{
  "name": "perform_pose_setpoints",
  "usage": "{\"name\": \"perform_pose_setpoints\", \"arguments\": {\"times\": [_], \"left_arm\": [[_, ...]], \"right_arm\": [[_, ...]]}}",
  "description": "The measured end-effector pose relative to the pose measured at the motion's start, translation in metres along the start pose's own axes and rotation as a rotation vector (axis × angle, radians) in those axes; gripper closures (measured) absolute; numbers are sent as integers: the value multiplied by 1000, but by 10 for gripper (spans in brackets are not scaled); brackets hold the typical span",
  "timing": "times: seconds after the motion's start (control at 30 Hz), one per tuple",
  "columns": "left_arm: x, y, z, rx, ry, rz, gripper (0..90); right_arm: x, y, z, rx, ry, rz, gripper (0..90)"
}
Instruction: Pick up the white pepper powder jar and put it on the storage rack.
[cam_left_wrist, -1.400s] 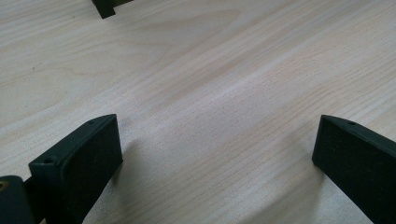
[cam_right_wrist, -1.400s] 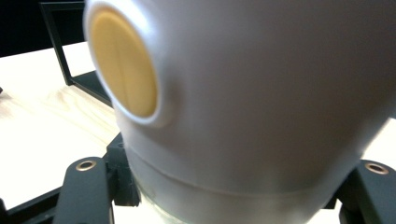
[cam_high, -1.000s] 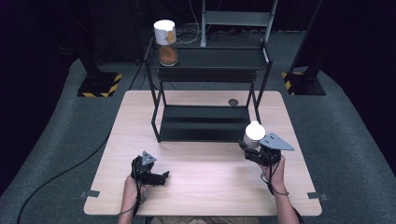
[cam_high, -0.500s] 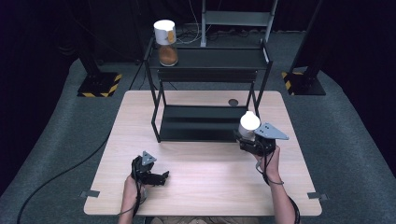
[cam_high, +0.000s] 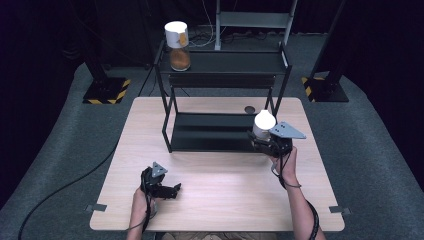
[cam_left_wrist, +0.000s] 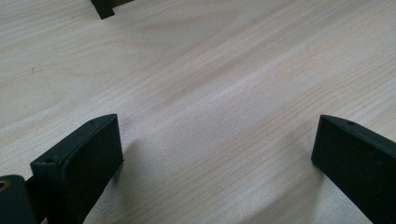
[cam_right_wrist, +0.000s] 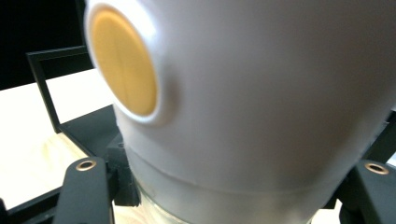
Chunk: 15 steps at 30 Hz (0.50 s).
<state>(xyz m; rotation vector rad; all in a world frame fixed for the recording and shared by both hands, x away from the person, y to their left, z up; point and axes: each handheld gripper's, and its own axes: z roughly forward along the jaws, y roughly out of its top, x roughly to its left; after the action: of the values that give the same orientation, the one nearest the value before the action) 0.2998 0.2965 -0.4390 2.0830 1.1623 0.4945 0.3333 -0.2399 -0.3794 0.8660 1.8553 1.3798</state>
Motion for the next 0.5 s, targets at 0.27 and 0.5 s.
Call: {"name": "perform_pose_setpoints", "arguments": {"times": [0.27, 0.5], "left_arm": [[0, 0, 0, 0, 0, 0, 13], [0, 0, 0, -1, -1, -1, 14]], "right_arm": [[-6, 8, 9, 1, -7, 10, 303], [-8, 16, 12, -8, -18, 11, 303]]}}
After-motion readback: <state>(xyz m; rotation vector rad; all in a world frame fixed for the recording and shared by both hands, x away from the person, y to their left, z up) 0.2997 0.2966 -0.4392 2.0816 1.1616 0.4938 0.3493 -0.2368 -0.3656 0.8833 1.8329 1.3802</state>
